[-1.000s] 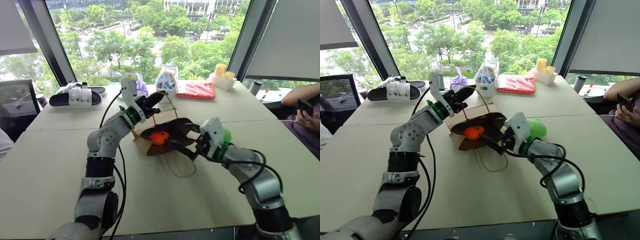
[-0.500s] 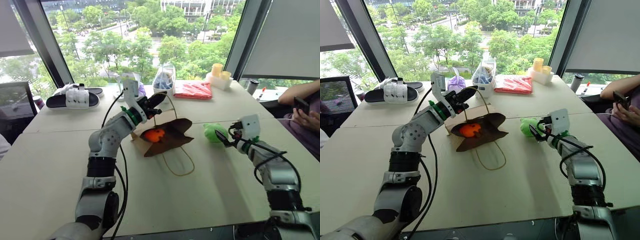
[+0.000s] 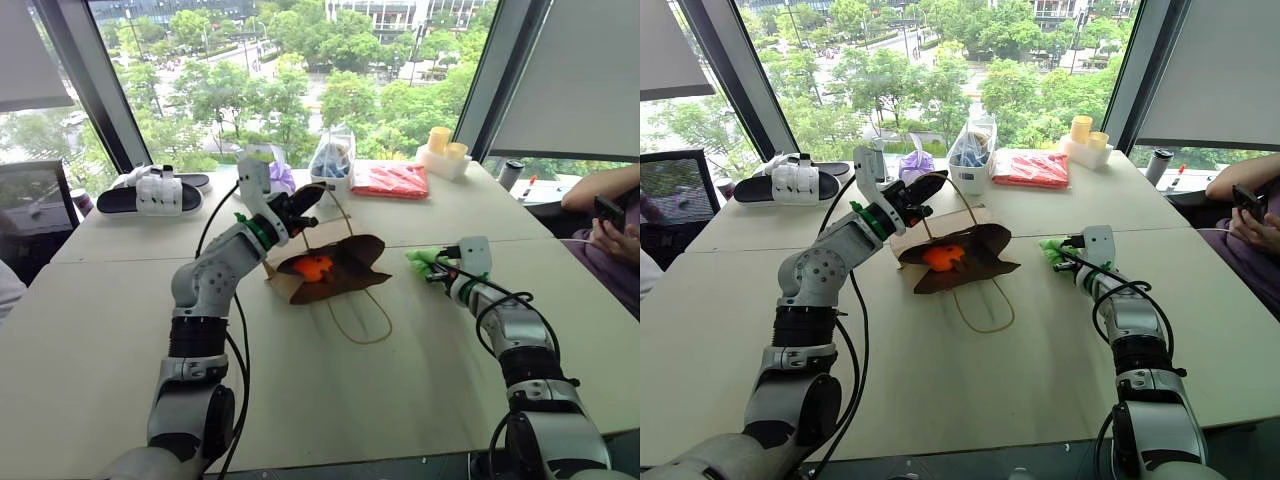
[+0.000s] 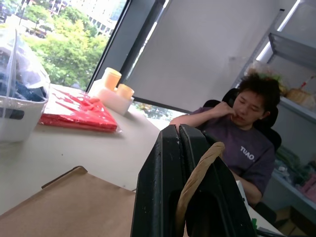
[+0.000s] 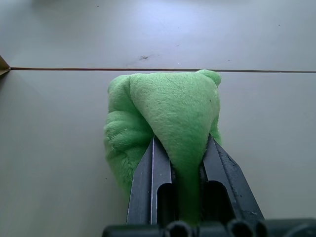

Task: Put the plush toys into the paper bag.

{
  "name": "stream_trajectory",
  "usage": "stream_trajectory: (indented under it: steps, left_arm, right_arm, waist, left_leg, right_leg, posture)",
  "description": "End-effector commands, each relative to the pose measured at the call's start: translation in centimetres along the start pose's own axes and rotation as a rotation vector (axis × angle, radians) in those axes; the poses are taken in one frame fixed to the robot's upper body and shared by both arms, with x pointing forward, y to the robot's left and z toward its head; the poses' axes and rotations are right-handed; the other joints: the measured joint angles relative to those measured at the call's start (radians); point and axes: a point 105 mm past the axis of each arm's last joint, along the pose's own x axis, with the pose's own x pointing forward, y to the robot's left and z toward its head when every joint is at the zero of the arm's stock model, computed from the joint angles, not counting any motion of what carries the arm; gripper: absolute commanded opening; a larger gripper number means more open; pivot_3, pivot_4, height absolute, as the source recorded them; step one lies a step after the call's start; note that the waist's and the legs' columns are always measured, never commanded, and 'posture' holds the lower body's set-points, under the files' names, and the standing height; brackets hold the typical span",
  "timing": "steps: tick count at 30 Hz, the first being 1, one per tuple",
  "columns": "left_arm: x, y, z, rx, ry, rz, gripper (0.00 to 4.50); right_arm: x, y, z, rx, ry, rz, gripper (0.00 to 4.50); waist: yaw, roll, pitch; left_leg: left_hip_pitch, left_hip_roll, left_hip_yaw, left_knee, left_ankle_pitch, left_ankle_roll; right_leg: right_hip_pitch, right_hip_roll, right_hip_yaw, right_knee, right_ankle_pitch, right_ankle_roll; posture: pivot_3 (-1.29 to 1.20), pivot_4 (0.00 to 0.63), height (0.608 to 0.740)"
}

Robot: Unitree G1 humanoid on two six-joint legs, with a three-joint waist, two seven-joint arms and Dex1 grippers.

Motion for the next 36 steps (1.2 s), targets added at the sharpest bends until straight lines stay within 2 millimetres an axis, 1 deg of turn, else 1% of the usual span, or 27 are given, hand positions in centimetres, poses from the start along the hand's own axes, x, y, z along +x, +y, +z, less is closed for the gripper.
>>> stream_trajectory:
  steps: [1,2,3,5,9,11,14,16,19,20,21,22,24,26,30,33,36]
  left_arm:
    - [0.5,-0.8,1.9,-0.008,-0.071,-0.024,0.00]
    - [0.6,-0.8,2.1,-0.016,-0.077,-0.025,0.00]
    - [0.7,-0.8,2.2,-0.025,-0.083,-0.025,0.00]
    - [0.9,-0.8,2.4,-0.048,-0.091,-0.026,0.00]
    - [1.3,-1.0,2.5,-0.105,-0.096,-0.045,0.00]
    - [1.4,-1.3,2.5,-0.108,-0.089,-0.064,0.00]
    - [1.5,-1.7,2.2,-0.109,-0.078,-0.080,0.00]
    - [1.8,-2.0,2.0,-0.118,-0.075,-0.086,0.00]
    - [2.0,-2.5,1.7,-0.128,-0.070,-0.097,0.00]
    - [2.0,-2.6,1.6,-0.129,-0.068,-0.100,0.00]
    - [2.0,-2.7,1.5,-0.132,-0.066,-0.104,0.00]
    - [1.9,-2.8,1.4,-0.134,-0.063,-0.109,0.00]
    - [1.9,-3.1,1.2,-0.146,-0.064,-0.119,0.00]
    - [1.9,-3.2,1.3,-0.150,-0.067,-0.120,0.00]
    - [1.7,-3.4,1.8,-0.174,-0.091,-0.124,0.00]
    - [1.4,-3.0,2.5,-0.204,-0.122,-0.113,0.00]
    - [1.3,-2.9,2.6,-0.203,-0.119,-0.109,0.00]
  right_arm:
    - [-2.8,-0.7,5.0,-0.018,-0.183,0.036,0.03]
    - [-4.2,-0.3,6.1,-0.030,-0.213,0.086,0.03]
    - [-5.7,0.4,6.8,-0.024,-0.221,0.144,0.03]
    - [-8.3,2.0,7.7,-0.001,-0.224,0.261,0.03]
    - [-12.6,5.7,8.2,0.047,-0.193,0.456,0.03]
    - [-13.7,7.3,8.2,0.077,-0.184,0.513,0.03]
    - [-14.1,9.4,8.1,0.117,-0.174,0.562,0.03]
    - [-13.4,11.5,8.0,0.147,-0.159,0.592,0.03]
    - [-11.1,14.9,8.1,0.215,-0.129,0.607,0.03]
    - [-10.7,15.5,8.2,0.222,-0.123,0.608,0.03]
    - [-10.3,15.8,8.3,0.226,-0.119,0.604,0.03]
    - [-9.6,16.2,8.4,0.233,-0.113,0.599,0.03]
    - [-8.1,17.0,8.6,0.248,-0.092,0.587,0.03]
    - [-7.3,17.4,8.5,0.247,-0.076,0.582,0.03]
    - [-5.6,17.6,8.2,0.240,-0.053,0.545,0.03]
    - [-4.6,17.7,8.0,0.206,-0.056,0.501,0.03]
    - [-4.0,17.5,8.1,0.183,-0.077,0.475,1.33]
  waist:
    - [0.004,0.000,0.000]
    - [0.006,0.000,0.000]
    - [0.006,0.001,0.000]
    - [0.004,0.001,0.000]
    - [0.000,0.000,0.000]
    - [0.000,0.000,0.000]
    - [0.003,0.000,0.000]
    - [0.003,0.000,0.000]
    - [0.000,0.000,0.000]
    - [0.000,0.001,0.000]
    - [0.001,0.001,0.000]
    - [0.003,0.001,0.000]
    - [0.002,0.001,0.000]
    - [0.003,0.001,0.000]
    - [-0.001,0.001,0.000]
    - [-0.004,0.001,0.000]
    - [-0.004,0.001,0.000]
  left_leg:
    - [0.000,0.000,0.000,0.000,0.000,0.000]
    - [-0.001,0.000,-0.001,0.000,0.000,0.000]
    - [-0.002,0.000,-0.001,0.000,0.000,0.000]
    - [-0.002,0.000,-0.001,0.000,-0.001,0.001]
    - [0.000,0.000,-0.001,0.000,-0.002,0.003]
    - [0.001,0.001,-0.001,0.000,-0.005,0.008]
    - [0.001,0.001,-0.001,0.002,-0.005,0.008]
    - [0.001,0.001,-0.001,0.002,-0.005,0.008]
    - [0.001,0.001,-0.001,0.002,-0.005,0.008]
    - [0.001,0.001,0.000,0.002,-0.004,0.008]
    - [0.001,0.001,0.000,0.002,-0.004,0.007]
    - [0.000,0.001,-0.001,0.001,-0.001,0.002]
    - [-0.001,0.001,-0.001,0.001,-0.001,0.001]
    - [-0.001,0.000,0.000,0.001,-0.001,0.001]
    - [-0.001,0.000,-0.001,0.001,-0.001,0.001]
    - [-0.001,0.000,0.000,0.000,-0.001,0.001]
    - [0.000,0.001,0.000,0.000,-0.001,0.001]
  right_leg:
    - [0.000,0.000,0.000,0.000,0.000,0.000]
    - [-0.001,0.000,0.000,0.000,0.000,0.000]
    - [-0.001,0.000,0.000,0.000,0.000,0.000]
    - [-0.001,0.000,0.000,-0.001,0.000,0.001]
    - [0.001,0.000,-0.001,-0.001,0.000,0.001]
    - [0.001,0.001,-0.001,-0.001,0.000,0.001]
    - [0.001,0.001,-0.001,0.000,0.001,0.000]
    - [0.001,0.001,-0.001,0.000,0.001,0.000]
    - [0.000,0.001,-0.001,0.001,0.001,0.000]
    - [0.000,0.001,-0.001,0.001,0.001,0.000]
    - [-0.001,0.001,-0.001,0.002,0.001,0.000]
    - [-0.001,0.001,-0.001,0.002,0.001,0.000]
    - [-0.001,0.001,-0.001,0.001,0.001,0.000]
    - [-0.001,0.000,-0.001,0.001,0.001,0.000]
    - [-0.002,0.000,-0.001,0.001,0.001,0.000]
    - [-0.003,0.000,-0.001,0.001,0.001,0.000]
    - [-0.003,0.000,-0.001,0.002,0.001,0.000]
  posture:
    - [0.00,0.150,0.740]
    - [0.00,0.150,0.740]
    - [0.00,0.150,0.740]
    - [0.00,0.150,0.740]
    - [0.00,0.150,0.740]
    - [0.00,0.150,0.740]
    - [0.00,0.150,0.740]
    - [0.00,0.150,0.740]
    - [0.00,0.150,0.740]
    - [0.00,0.150,0.740]
    - [0.00,0.150,0.740]
    - [0.00,0.150,0.740]
    - [0.00,0.150,0.740]
    - [0.00,0.150,0.740]
    - [0.00,0.150,0.740]
    - [0.00,0.150,0.740]
    - [0.00,0.150,0.740]
